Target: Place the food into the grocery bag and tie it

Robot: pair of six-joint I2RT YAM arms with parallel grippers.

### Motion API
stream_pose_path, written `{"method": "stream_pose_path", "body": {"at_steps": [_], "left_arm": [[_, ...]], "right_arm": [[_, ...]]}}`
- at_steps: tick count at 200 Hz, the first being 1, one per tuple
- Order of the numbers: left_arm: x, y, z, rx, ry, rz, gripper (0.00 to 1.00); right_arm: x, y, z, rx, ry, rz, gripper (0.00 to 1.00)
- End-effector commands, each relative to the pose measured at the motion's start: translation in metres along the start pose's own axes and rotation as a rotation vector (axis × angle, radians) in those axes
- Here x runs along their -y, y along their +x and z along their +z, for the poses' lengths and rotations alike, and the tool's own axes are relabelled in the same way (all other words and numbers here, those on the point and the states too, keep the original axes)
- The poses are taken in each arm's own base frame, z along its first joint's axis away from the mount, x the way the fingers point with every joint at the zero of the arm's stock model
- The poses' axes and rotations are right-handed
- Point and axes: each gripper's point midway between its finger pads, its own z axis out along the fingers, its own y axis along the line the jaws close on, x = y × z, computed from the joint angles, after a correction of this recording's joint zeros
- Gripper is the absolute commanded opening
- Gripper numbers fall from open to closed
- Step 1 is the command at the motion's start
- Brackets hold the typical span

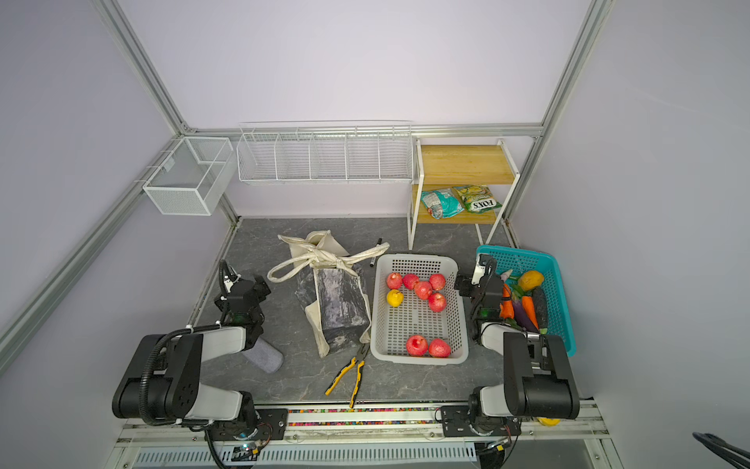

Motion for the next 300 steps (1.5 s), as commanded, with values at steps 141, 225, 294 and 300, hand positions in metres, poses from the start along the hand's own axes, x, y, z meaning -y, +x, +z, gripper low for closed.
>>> {"method": "stream_pose_path", "body": {"at_steps": [141, 225, 294, 300], "left_arm": [[0.036, -0.001, 0.005, 0.063, 0.198, 0.058, 0.99], [0.036, -0.001, 0.005, 0.063, 0.198, 0.059, 0.99], [0.036, -0.001, 0.005, 0.063, 0.198, 0.059, 0.99], [0.036, -0.001, 0.005, 0.061, 0.198, 0.059, 0.99]], "right_arm": [[-0.006, 0.04, 0.002, -0.101, 0.025, -0.081, 0.88], [-0.006, 0.04, 0.002, -0.1, 0.026, -0.085, 0.88], [-0.006, 0.039, 0.003, -0.101, 0.026, -0.086, 0.88], [-0.006, 0.039, 0.003, -0.102, 0.026, -0.086, 0.88]]}}
